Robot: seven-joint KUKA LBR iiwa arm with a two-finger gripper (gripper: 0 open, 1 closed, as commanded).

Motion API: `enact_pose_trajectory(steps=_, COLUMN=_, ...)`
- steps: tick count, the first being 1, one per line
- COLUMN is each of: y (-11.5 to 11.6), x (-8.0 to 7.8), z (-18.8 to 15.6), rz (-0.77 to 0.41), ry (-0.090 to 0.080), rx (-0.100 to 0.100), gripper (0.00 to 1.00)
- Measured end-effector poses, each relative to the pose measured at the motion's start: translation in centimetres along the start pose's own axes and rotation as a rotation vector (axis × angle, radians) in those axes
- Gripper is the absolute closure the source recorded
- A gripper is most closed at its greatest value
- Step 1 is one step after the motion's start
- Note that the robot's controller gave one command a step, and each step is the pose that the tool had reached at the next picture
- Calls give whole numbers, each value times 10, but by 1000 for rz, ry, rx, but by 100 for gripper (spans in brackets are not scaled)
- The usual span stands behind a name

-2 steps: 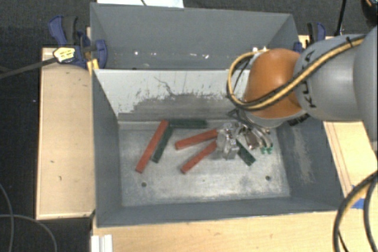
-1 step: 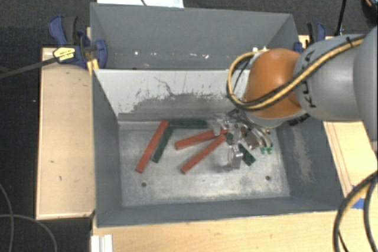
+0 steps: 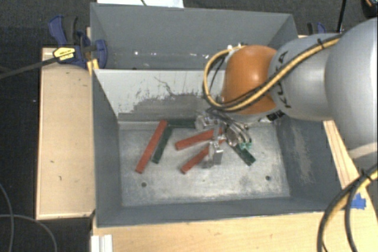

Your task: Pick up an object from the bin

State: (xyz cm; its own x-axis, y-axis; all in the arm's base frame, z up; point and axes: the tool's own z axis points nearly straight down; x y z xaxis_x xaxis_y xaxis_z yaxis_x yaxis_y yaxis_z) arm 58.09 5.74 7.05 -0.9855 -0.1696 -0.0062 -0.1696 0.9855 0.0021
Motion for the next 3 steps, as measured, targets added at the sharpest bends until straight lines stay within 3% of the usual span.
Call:
enact_pose_trajectory(steps=1, y=-2, x=0, z=-1, rz=3, ry=-1, rx=1, gripper=100)
enact_pose_trajectory(steps=2, y=50, x=24, z=-105, rz=-6, ry=-4, rx=0, gripper=100)
enact_pose_trajectory(steps=3, y=28, x=16, z=-238, rz=-72, ry=-6, rx=3, gripper=100)
